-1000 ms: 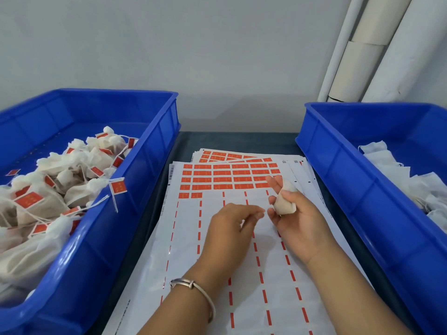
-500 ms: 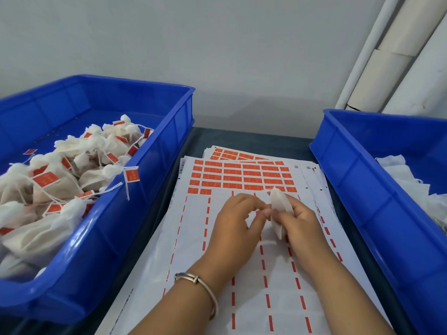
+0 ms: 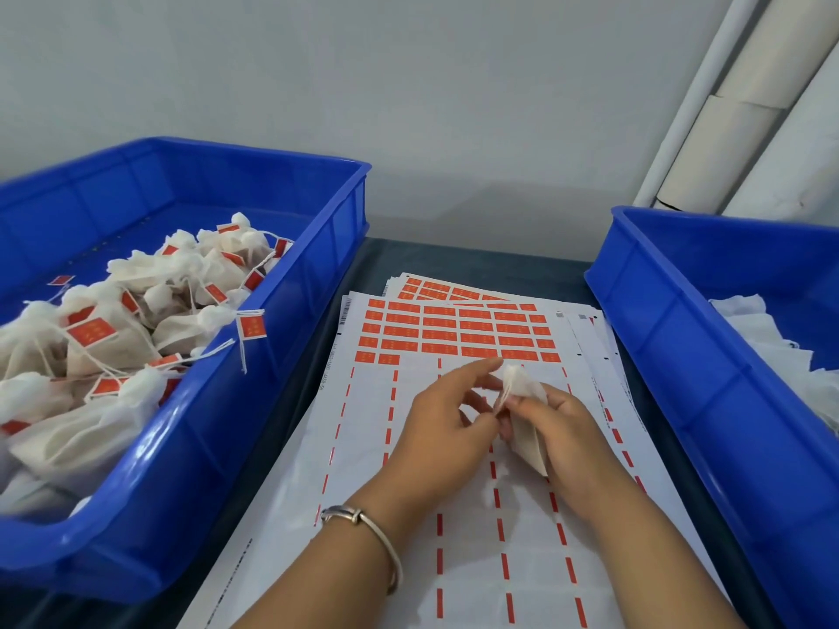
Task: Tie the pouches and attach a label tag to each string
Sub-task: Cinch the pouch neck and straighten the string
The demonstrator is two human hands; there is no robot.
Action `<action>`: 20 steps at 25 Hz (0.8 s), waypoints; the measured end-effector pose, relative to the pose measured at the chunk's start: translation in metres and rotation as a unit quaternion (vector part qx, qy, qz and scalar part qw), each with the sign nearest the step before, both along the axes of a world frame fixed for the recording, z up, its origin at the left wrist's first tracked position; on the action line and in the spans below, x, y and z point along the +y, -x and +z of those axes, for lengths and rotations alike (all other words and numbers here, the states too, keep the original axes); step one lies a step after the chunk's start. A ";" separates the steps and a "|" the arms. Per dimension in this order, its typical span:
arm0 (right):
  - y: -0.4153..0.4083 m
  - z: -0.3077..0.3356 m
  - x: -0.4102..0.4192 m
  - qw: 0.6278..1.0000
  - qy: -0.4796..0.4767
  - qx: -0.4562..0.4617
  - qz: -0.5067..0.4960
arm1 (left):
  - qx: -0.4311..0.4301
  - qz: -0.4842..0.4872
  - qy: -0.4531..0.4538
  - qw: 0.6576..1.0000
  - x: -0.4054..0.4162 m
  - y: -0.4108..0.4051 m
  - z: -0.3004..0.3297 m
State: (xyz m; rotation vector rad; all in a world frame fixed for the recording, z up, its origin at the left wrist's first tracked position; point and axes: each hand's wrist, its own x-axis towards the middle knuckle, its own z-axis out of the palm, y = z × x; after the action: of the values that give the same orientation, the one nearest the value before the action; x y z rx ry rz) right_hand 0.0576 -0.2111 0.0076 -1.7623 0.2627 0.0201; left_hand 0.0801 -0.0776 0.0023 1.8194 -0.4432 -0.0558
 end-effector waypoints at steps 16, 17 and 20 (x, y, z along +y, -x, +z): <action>-0.004 0.001 -0.013 0.985 -0.148 0.004 -0.086 | -0.021 0.041 -0.093 0.995 -0.003 -0.004 -0.001; -0.004 0.001 -0.015 0.983 -0.169 0.011 -0.070 | -0.027 0.060 -0.076 0.995 -0.003 -0.005 -0.002; -0.003 0.001 -0.017 0.980 -0.193 0.032 0.039 | -0.030 0.141 0.004 0.990 0.002 -0.011 -0.001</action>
State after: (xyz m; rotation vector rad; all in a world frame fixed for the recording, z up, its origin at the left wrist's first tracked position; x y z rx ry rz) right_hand 0.0606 -0.2279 0.0088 -1.3858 0.2183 0.1740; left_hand 0.0910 -0.0757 0.0010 1.8627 -0.2241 0.1948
